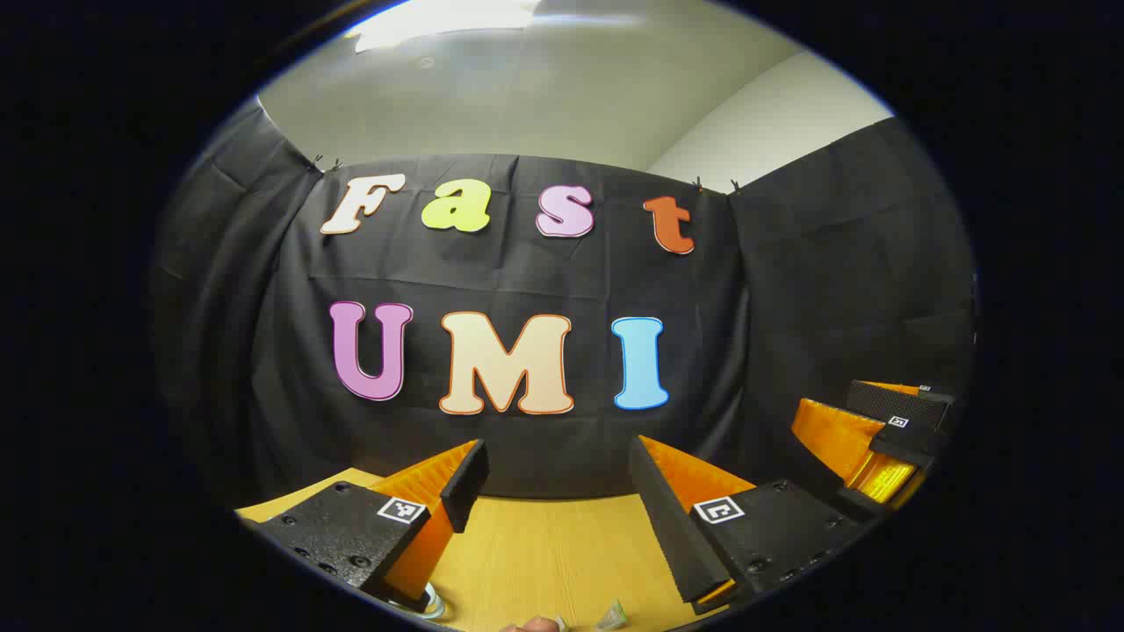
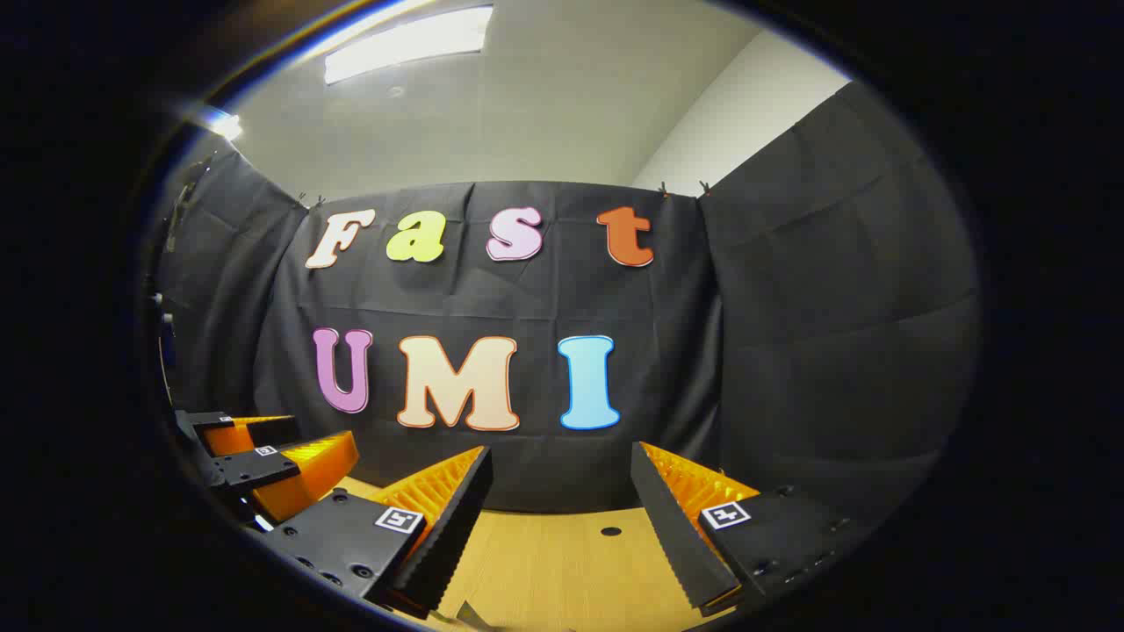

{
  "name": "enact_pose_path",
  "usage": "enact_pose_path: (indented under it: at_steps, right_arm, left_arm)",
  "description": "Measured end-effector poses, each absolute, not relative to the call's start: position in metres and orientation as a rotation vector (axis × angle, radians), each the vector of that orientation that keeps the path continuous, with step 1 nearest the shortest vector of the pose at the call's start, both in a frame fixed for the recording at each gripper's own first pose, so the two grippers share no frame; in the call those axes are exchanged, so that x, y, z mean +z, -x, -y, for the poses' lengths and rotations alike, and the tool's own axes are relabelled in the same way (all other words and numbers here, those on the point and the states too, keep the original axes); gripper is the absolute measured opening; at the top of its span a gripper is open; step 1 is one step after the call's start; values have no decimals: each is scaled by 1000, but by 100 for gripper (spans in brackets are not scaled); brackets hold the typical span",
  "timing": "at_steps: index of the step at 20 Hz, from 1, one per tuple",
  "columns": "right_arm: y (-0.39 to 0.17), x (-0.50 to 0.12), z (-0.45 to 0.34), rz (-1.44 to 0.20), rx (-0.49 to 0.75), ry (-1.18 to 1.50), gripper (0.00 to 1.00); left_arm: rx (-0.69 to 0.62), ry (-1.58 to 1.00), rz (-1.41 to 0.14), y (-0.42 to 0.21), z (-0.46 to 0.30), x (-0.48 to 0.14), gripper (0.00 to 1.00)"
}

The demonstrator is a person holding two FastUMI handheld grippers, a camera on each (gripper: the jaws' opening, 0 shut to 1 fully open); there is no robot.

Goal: First open the suitcase, pack the skin care products into it, and then close the suitcase.

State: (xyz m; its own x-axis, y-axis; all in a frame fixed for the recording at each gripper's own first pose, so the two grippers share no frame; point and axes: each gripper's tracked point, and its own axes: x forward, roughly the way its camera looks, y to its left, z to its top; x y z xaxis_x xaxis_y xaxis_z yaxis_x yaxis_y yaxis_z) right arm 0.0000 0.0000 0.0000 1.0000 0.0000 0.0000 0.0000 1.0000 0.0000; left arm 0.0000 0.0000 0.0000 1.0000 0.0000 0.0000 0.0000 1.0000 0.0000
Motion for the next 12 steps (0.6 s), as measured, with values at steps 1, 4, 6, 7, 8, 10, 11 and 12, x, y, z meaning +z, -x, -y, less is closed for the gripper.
enact_pose_path:
  at_steps: [1, 4, 6, 7, 8, 10, 11, 12]
  right_arm:
    - [-2, -2, -2, -1, 16, 1, 98]
    - [-5, -16, -9, -14, 80, 2, 98]
    - [-8, -22, -15, -5, 127, -3, 99]
    - [-10, -25, -16, -1, 139, -8, 98]
    - [-11, -32, -15, -8, 148, -16, 98]
    - [-14, -42, -21, -18, 172, -33, 98]
    - [-18, -43, -21, -21, 172, -39, 98]
    - [-23, -48, -22, -28, 168, -42, 98]
  left_arm:
    - [0, 2, -3, 0, 1, -2, 95]
    - [34, -7, -40, 2, -7, -18, 95]
    - [88, -16, -62, 8, -22, -29, 95]
    - [122, -23, -80, 11, -31, -35, 95]
    - [151, -39, -98, 16, -41, -45, 95]
    - [181, -76, -140, 20, -56, -63, 95]
    - [191, -84, -174, 22, -65, -77, 93]
    - [201, -88, -206, 23, -75, -91, 95]
